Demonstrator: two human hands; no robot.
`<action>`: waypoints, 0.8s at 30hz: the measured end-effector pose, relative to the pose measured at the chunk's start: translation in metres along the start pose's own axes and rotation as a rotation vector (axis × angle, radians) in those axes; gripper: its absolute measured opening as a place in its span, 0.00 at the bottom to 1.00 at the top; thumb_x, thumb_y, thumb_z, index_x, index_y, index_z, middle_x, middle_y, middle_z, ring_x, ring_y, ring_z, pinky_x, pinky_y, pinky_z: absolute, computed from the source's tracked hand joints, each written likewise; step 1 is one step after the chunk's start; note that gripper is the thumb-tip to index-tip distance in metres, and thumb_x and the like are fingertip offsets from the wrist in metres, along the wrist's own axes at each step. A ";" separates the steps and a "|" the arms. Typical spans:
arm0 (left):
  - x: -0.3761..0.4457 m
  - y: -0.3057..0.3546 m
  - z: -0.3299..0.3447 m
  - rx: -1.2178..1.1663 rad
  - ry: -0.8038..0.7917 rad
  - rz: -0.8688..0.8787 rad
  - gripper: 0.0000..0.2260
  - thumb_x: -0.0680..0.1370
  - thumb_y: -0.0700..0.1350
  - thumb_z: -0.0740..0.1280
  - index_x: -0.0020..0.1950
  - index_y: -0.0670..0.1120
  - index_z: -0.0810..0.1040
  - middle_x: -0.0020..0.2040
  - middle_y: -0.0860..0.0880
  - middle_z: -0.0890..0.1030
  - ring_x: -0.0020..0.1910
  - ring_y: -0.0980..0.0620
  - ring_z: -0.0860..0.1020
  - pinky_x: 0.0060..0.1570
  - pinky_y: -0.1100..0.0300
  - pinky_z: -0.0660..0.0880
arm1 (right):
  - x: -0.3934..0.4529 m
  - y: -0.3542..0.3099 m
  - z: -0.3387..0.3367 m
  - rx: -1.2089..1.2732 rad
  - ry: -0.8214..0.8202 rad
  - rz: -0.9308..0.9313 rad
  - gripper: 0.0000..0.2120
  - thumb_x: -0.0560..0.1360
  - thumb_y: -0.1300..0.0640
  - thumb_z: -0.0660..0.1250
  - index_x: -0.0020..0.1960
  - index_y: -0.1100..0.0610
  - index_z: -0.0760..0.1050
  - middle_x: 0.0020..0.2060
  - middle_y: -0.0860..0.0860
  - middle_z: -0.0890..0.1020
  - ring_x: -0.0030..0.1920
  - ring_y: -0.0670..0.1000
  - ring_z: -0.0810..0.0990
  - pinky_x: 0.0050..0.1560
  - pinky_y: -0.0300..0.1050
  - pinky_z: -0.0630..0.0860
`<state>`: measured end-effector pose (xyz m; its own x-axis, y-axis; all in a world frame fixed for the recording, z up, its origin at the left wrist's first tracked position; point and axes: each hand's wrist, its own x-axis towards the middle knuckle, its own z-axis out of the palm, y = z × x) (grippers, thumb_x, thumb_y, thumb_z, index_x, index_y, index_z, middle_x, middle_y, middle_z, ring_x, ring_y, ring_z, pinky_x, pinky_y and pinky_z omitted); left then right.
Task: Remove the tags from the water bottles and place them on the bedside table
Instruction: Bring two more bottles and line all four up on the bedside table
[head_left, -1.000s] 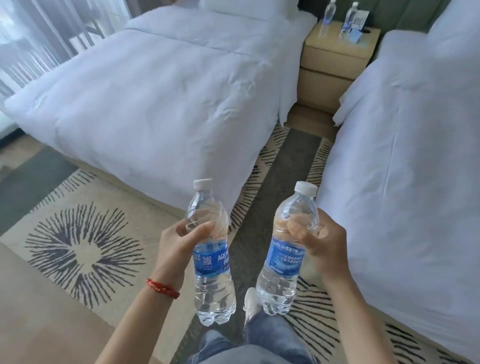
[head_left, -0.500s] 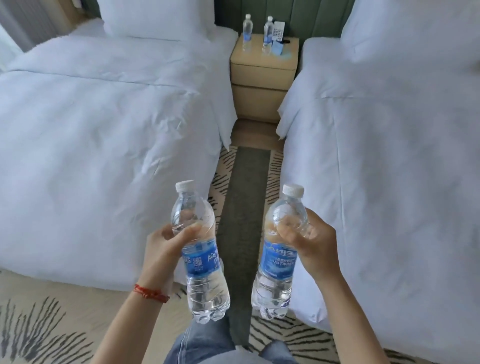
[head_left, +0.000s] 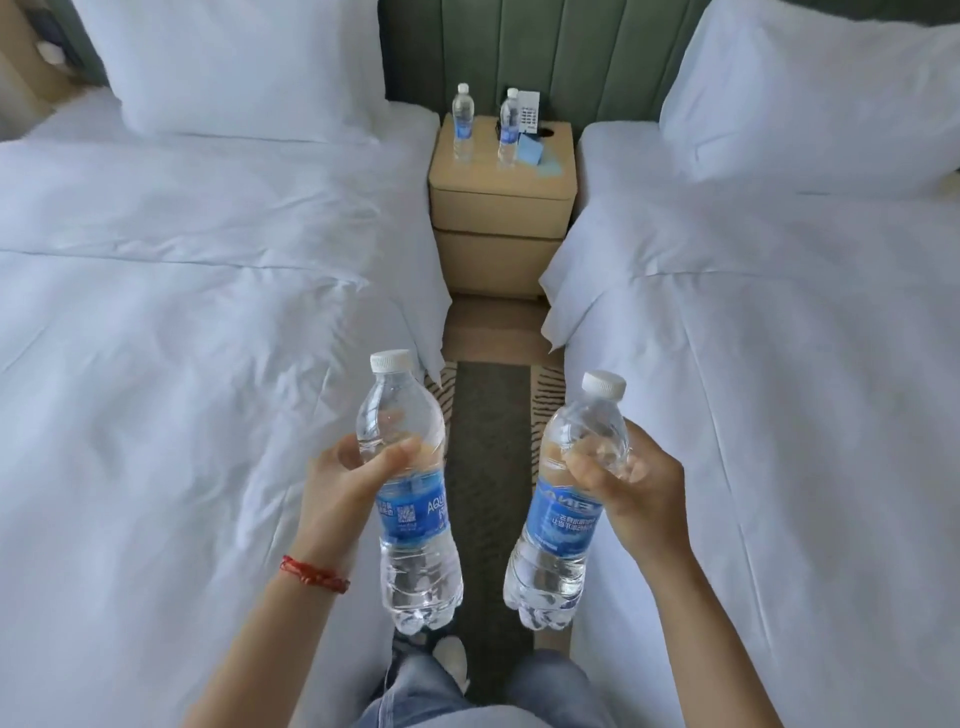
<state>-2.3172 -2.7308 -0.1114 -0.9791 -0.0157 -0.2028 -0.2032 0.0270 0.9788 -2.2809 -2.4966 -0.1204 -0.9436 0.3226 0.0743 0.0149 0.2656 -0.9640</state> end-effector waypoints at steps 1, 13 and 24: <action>0.018 0.003 0.000 0.003 -0.005 0.001 0.18 0.57 0.59 0.70 0.43 0.51 0.83 0.41 0.50 0.85 0.41 0.52 0.83 0.40 0.58 0.77 | 0.014 0.001 0.005 -0.001 0.005 0.007 0.13 0.59 0.39 0.68 0.39 0.44 0.75 0.35 0.36 0.82 0.40 0.38 0.81 0.33 0.27 0.73; 0.220 0.026 0.062 -0.025 -0.041 0.029 0.21 0.55 0.56 0.73 0.44 0.46 0.83 0.39 0.51 0.85 0.37 0.55 0.83 0.32 0.69 0.75 | 0.226 0.033 0.024 -0.037 -0.025 -0.009 0.13 0.59 0.38 0.70 0.42 0.36 0.77 0.39 0.37 0.83 0.41 0.40 0.82 0.37 0.31 0.75; 0.415 0.094 0.130 -0.066 0.037 0.120 0.21 0.57 0.54 0.74 0.47 0.49 0.83 0.44 0.49 0.85 0.43 0.53 0.83 0.37 0.66 0.77 | 0.464 0.030 0.027 0.023 -0.054 -0.023 0.18 0.58 0.39 0.71 0.46 0.43 0.77 0.40 0.38 0.83 0.43 0.40 0.82 0.37 0.32 0.75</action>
<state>-2.7443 -2.6045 -0.1074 -0.9950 -0.0533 -0.0846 -0.0828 -0.0353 0.9959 -2.7267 -2.3631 -0.1221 -0.9600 0.2673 0.0837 -0.0144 0.2512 -0.9678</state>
